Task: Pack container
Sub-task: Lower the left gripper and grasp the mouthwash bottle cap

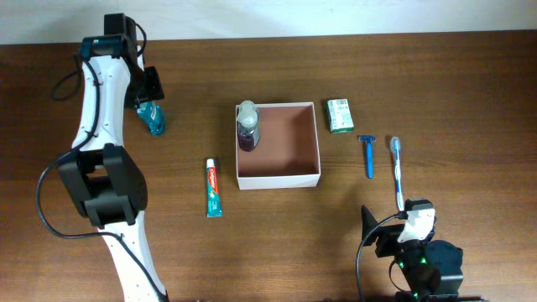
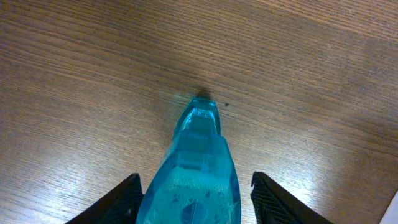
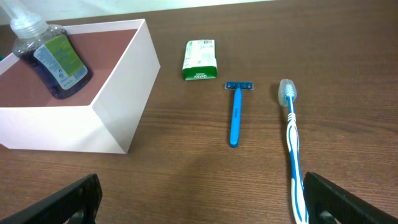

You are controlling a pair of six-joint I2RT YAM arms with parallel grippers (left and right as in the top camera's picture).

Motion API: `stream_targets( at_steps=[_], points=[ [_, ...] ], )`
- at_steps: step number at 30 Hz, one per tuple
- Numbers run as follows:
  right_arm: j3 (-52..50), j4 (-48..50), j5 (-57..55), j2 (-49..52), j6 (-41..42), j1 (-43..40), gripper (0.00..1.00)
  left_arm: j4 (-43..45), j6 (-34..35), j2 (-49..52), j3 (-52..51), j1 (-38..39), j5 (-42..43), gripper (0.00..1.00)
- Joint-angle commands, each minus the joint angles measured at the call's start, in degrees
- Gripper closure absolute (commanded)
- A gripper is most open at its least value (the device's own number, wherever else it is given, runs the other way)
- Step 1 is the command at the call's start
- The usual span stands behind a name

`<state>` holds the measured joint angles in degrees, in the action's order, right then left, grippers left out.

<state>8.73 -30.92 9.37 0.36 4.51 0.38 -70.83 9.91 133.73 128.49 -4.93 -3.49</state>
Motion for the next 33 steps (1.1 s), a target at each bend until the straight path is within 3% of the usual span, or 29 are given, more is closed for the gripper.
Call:
stream_targets(
  at_steps=[1,8,14,33],
  points=[
    [-0.3,-0.2,0.5,-0.2,0.4,0.3,0.01,0.3,-0.6,0.4,0.9,-0.5,-0.4,0.43],
    [-0.3,-0.2,0.5,-0.2,0.4,0.3,0.01,0.5,-0.5,0.4,0.9,-0.5,-0.4,0.45],
    [-0.3,-0.2,0.5,-0.2,0.4,0.3,0.01,-0.1,-0.5,0.3,0.9,-0.5,-0.4,0.55],
    [-0.3,-0.2,0.5,-0.2,0.4,0.3,0.01,-2.3,-0.5,0.3,0.9,-0.5,-0.4,0.55]
  ],
)
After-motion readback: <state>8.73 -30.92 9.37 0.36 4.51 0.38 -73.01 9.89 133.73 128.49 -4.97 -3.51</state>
